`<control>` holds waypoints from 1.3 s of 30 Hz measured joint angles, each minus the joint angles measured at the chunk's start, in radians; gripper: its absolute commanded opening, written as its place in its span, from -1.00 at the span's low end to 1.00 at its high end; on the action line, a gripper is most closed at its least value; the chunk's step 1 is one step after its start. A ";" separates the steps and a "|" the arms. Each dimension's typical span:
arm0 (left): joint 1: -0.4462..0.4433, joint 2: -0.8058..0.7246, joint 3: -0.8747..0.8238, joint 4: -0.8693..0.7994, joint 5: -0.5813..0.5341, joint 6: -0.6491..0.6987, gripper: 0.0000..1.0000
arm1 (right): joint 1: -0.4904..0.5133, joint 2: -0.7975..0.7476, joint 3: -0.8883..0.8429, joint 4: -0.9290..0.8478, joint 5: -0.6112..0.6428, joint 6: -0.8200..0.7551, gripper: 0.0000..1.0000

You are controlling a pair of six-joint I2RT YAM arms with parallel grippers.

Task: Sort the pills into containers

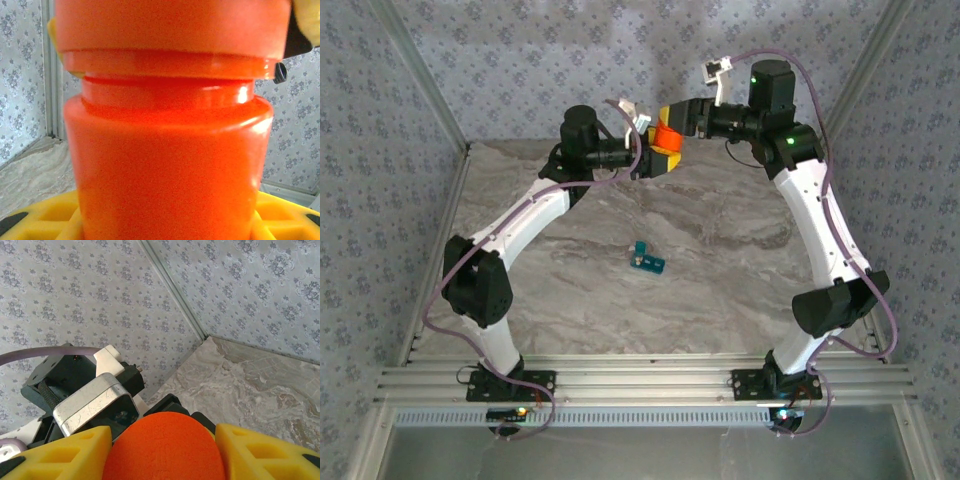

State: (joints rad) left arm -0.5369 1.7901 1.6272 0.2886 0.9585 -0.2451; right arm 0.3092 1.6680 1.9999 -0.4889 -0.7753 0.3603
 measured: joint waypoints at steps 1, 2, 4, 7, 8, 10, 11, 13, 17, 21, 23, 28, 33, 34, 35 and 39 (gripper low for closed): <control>0.000 0.000 0.000 -0.001 0.000 0.000 -1.00 | 0.000 0.000 0.000 0.000 0.000 -0.003 -0.06; 0.000 0.000 0.000 -0.001 0.000 0.000 -1.00 | 0.000 0.000 0.000 -0.001 0.000 -0.005 -0.10; 0.000 0.000 0.000 -0.002 0.001 0.000 -1.00 | 0.000 0.000 0.000 -0.002 0.000 -0.007 -0.18; 0.000 0.000 0.000 -0.004 0.004 0.001 -1.00 | 0.000 -0.002 0.000 -0.010 0.000 -0.019 -0.29; 0.000 0.000 0.000 -0.008 0.008 0.001 -1.00 | 0.000 -0.002 0.002 -0.017 0.001 -0.027 -0.31; 0.000 0.000 0.000 -0.016 0.017 0.003 -1.00 | 0.000 -0.002 0.018 -0.052 0.006 -0.054 -0.34; -0.001 0.000 0.000 -0.019 0.022 0.007 -1.00 | 0.001 -0.001 0.032 -0.082 0.011 -0.072 -0.35; -0.006 0.000 0.006 -0.028 0.028 0.015 -1.00 | 0.001 0.002 0.068 -0.142 0.024 -0.113 -0.36; -0.014 0.000 0.024 -0.051 0.042 0.040 -1.00 | 0.003 0.023 0.160 -0.265 0.042 -0.197 -0.38; -0.015 0.000 0.027 -0.072 0.048 0.055 -1.00 | 0.004 0.035 0.189 -0.317 0.046 -0.234 -0.39; -0.015 0.000 0.027 -0.088 0.050 0.060 -1.00 | 0.004 0.034 0.173 -0.311 0.044 -0.234 -0.40; -0.014 0.012 0.027 -0.122 0.055 0.065 -1.00 | -0.005 0.011 0.080 -0.236 0.026 -0.204 -0.40; -0.013 0.015 0.029 -0.163 0.061 0.080 -1.00 | -0.010 0.010 0.060 -0.231 0.012 -0.186 -0.42; -0.013 0.015 0.031 -0.166 0.064 0.080 -1.00 | -0.011 0.011 0.063 -0.234 0.011 -0.186 -0.42; -0.013 0.015 0.033 -0.168 0.066 0.081 -1.00 | -0.011 0.013 0.070 -0.241 0.011 -0.186 -0.42; -0.013 0.015 0.053 -0.209 0.069 0.096 -1.00 | -0.014 0.037 0.122 -0.293 0.002 -0.197 -0.43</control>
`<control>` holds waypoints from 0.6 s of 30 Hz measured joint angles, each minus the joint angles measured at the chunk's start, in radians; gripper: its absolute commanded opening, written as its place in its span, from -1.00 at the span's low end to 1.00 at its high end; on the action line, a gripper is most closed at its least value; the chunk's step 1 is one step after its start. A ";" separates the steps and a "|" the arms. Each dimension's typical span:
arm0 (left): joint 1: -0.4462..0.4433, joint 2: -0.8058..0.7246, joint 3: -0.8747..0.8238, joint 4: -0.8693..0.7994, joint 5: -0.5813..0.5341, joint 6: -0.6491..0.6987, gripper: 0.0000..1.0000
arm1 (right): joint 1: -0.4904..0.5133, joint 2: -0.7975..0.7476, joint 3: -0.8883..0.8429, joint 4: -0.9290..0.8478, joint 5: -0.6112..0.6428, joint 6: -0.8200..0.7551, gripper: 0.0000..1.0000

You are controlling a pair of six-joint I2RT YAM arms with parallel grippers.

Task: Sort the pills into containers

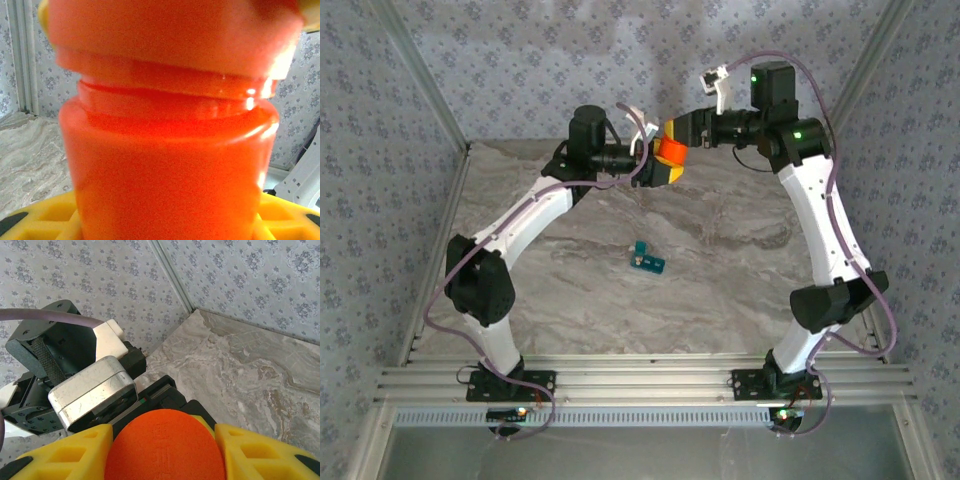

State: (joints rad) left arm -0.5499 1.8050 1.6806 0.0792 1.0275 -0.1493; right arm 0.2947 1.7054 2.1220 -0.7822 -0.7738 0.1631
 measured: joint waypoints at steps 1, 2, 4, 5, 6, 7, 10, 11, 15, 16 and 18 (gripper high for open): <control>0.000 0.000 0.006 -0.013 0.002 0.005 -1.00 | -0.002 0.006 0.011 -0.011 -0.005 -0.001 -0.43; 0.000 0.000 0.013 -0.029 0.002 0.011 -1.00 | -0.004 0.011 0.021 -0.019 -0.009 0.000 -0.43; 0.000 0.000 0.025 -0.059 0.002 0.025 -1.00 | -0.013 0.020 0.036 -0.038 -0.025 0.002 -0.43; 0.000 0.001 0.029 -0.072 0.002 0.030 -1.00 | -0.018 0.025 0.044 -0.047 -0.034 0.005 -0.44; 0.000 0.001 0.035 -0.088 0.003 0.036 -1.00 | -0.023 0.031 0.054 -0.060 -0.046 0.007 -0.43; 0.000 0.003 0.040 -0.100 0.005 0.039 -1.00 | -0.025 0.038 0.064 -0.070 -0.054 0.010 -0.44; 0.000 0.007 0.055 -0.131 0.006 0.052 -1.00 | -0.030 0.069 0.113 -0.111 -0.076 0.014 -0.46; 0.000 0.008 0.058 -0.138 0.006 0.056 -1.00 | -0.031 0.078 0.126 -0.121 -0.080 0.016 -0.47; 0.002 0.015 0.063 -0.161 0.010 0.064 -1.00 | -0.031 0.108 0.168 -0.169 -0.087 0.016 -0.47; 0.002 0.017 0.066 -0.167 0.013 0.066 -1.00 | -0.031 0.113 0.175 -0.180 -0.087 0.016 -0.47; 0.002 0.019 0.069 -0.180 0.013 0.071 -1.00 | -0.031 0.123 0.190 -0.201 -0.086 0.016 -0.46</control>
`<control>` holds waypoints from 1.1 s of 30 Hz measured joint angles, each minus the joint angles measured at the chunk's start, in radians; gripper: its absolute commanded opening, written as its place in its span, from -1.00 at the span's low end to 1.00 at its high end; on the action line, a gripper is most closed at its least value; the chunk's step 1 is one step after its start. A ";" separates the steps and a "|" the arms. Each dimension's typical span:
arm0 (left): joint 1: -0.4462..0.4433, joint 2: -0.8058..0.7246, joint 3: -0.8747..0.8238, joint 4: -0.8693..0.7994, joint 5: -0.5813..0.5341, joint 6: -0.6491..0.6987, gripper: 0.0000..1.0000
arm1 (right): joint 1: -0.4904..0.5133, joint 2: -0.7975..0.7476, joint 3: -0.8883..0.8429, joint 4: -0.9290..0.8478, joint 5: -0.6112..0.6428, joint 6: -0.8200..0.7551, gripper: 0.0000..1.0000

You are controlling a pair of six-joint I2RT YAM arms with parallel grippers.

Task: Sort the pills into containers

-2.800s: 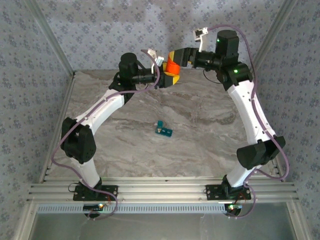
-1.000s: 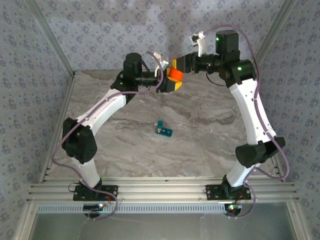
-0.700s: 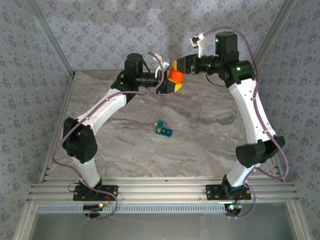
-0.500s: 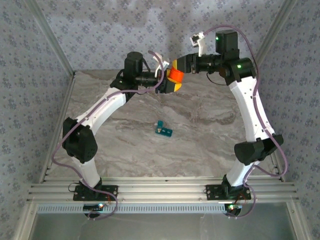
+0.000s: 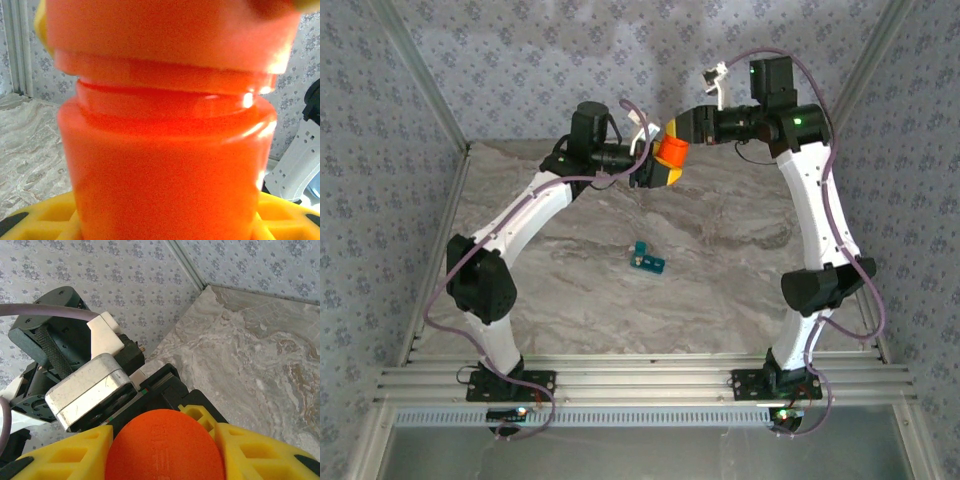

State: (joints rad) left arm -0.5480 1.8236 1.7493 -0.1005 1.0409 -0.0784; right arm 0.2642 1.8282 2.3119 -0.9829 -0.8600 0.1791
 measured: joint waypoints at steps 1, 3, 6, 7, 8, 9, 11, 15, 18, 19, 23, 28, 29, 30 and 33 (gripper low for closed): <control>0.000 0.002 0.003 -0.008 0.000 0.001 -1.00 | 0.000 0.005 0.010 -0.010 0.003 0.000 -0.44; 0.000 0.006 0.008 -0.012 0.001 0.005 -1.00 | 0.001 0.012 0.023 -0.025 0.011 0.000 -0.37; -0.002 0.011 0.008 -0.013 -0.002 0.009 -1.00 | 0.003 0.013 0.024 -0.033 0.026 0.005 -0.30; -0.002 0.011 0.008 -0.013 -0.005 0.010 -1.00 | 0.004 0.013 0.024 -0.034 0.033 0.009 -0.30; -0.002 0.011 0.008 -0.013 -0.010 0.010 -1.00 | 0.005 0.013 0.023 -0.032 0.038 0.014 -0.29; -0.002 0.011 0.008 -0.013 -0.016 0.010 -1.00 | 0.007 0.012 0.019 -0.026 0.044 0.023 -0.29; -0.002 0.011 0.008 -0.010 -0.027 0.007 -1.00 | 0.008 0.003 -0.002 -0.004 0.057 0.043 -0.26; -0.002 0.011 -0.005 0.013 -0.042 -0.010 -1.00 | 0.011 -0.032 -0.069 0.059 0.084 0.092 -0.03; -0.002 0.011 -0.014 0.041 -0.045 -0.024 -1.00 | 0.013 -0.053 -0.101 0.090 0.103 0.121 0.11; -0.002 0.011 -0.017 0.051 -0.046 -0.027 -1.00 | 0.014 -0.057 -0.108 0.098 0.111 0.129 0.17; -0.002 0.011 -0.022 0.099 -0.055 -0.048 -1.00 | 0.016 -0.071 -0.125 0.114 0.132 0.162 0.39; 0.003 0.011 -0.023 0.161 -0.065 -0.079 -1.00 | 0.013 -0.106 -0.161 0.132 0.150 0.198 0.64; 0.005 0.011 -0.024 0.170 -0.065 -0.085 -1.00 | 0.010 -0.117 -0.173 0.141 0.151 0.204 0.66; 0.006 0.011 -0.026 0.179 -0.065 -0.092 -1.00 | 0.005 -0.134 -0.192 0.156 0.151 0.211 0.69; 0.011 0.011 -0.038 0.209 -0.064 -0.111 -1.00 | -0.010 -0.189 -0.251 0.203 0.156 0.224 0.72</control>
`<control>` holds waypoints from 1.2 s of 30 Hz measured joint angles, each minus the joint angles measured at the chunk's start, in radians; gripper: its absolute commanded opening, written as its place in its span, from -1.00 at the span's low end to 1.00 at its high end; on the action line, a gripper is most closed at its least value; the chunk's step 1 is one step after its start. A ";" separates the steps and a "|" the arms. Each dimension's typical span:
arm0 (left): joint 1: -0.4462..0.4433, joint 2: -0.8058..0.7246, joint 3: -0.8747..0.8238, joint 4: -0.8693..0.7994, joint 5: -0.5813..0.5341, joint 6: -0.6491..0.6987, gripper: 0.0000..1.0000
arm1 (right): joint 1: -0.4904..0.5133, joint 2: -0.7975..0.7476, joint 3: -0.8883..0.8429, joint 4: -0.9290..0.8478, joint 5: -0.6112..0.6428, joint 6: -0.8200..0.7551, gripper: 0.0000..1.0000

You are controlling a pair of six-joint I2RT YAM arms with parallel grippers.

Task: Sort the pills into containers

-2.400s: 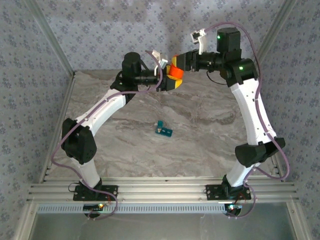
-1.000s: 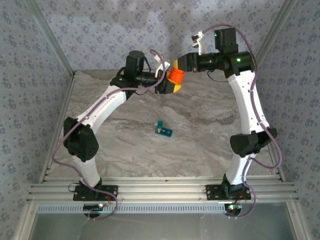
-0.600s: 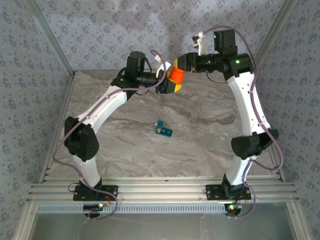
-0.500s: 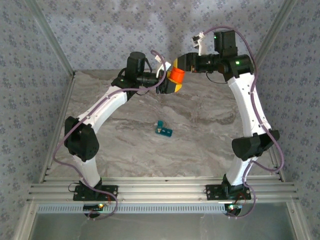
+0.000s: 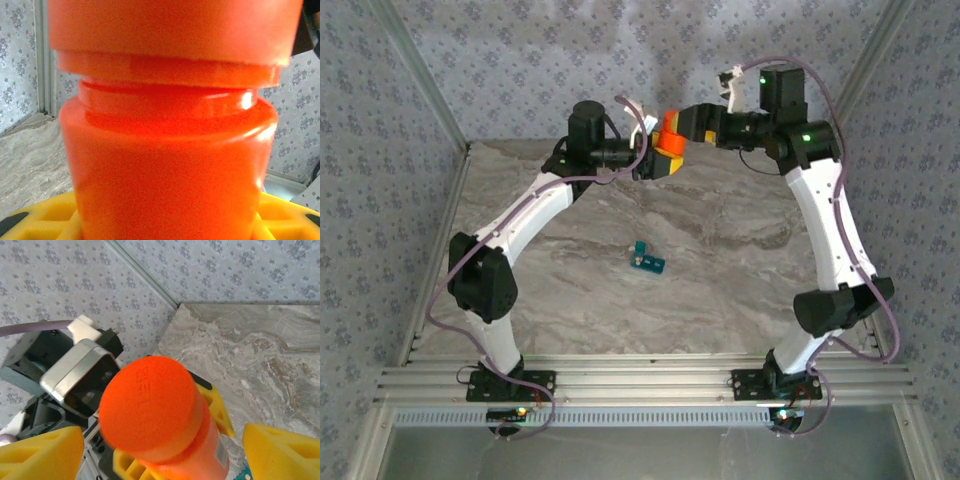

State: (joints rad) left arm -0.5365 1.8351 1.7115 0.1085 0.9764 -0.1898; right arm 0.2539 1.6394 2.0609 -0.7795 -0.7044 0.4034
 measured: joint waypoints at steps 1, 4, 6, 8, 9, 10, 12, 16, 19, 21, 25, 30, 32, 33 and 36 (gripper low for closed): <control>0.000 0.000 -0.002 0.003 0.000 -0.008 -1.00 | -0.006 -0.023 -0.029 0.027 0.002 0.003 0.73; 0.003 0.000 -0.006 0.023 0.005 -0.034 -1.00 | -0.027 -0.092 -0.121 0.115 0.003 0.014 0.75; 0.003 0.000 -0.006 0.034 0.008 -0.046 -1.00 | -0.041 -0.124 -0.171 0.172 0.002 0.020 0.75; 0.003 0.000 -0.006 0.047 0.014 -0.056 -1.00 | -0.051 -0.134 -0.194 0.216 0.002 0.024 0.75; 0.003 0.000 -0.007 0.052 0.019 -0.063 -1.00 | -0.055 -0.134 -0.196 0.235 0.002 0.026 0.75; 0.003 0.000 -0.006 0.055 0.023 -0.066 -1.00 | -0.056 -0.130 -0.197 0.250 0.002 0.027 0.75; 0.003 0.000 -0.006 0.059 0.027 -0.072 -1.00 | -0.056 -0.123 -0.197 0.274 0.001 0.027 0.75; 0.003 0.000 -0.006 0.064 0.030 -0.082 -1.00 | -0.040 -0.089 -0.173 0.287 -0.004 0.026 0.76; 0.003 0.001 -0.006 0.069 0.031 -0.085 -1.00 | -0.024 -0.056 -0.145 0.285 -0.006 0.021 0.76; 0.003 0.001 -0.006 0.069 0.034 -0.086 -1.00 | -0.012 -0.040 -0.132 0.282 -0.006 0.015 0.76; 0.003 0.002 -0.006 0.069 0.034 -0.086 -1.00 | 0.003 -0.014 -0.102 0.273 -0.009 0.005 0.76; 0.003 0.002 -0.006 0.069 0.034 -0.086 -1.00 | 0.019 0.017 -0.059 0.252 -0.018 -0.008 0.71; 0.003 0.002 -0.006 0.069 0.034 -0.086 -1.00 | 0.027 0.026 -0.047 0.240 -0.018 -0.013 0.68; 0.003 0.002 -0.006 0.069 0.034 -0.086 -1.00 | 0.032 0.030 -0.041 0.233 -0.019 -0.017 0.67; 0.003 0.002 -0.006 0.068 0.034 -0.085 -1.00 | 0.042 0.035 -0.039 0.222 -0.025 -0.028 0.60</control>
State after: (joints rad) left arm -0.5339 1.8370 1.7050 0.1764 1.0107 -0.2752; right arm 0.2955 1.6745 2.0224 -0.5575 -0.7292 0.3756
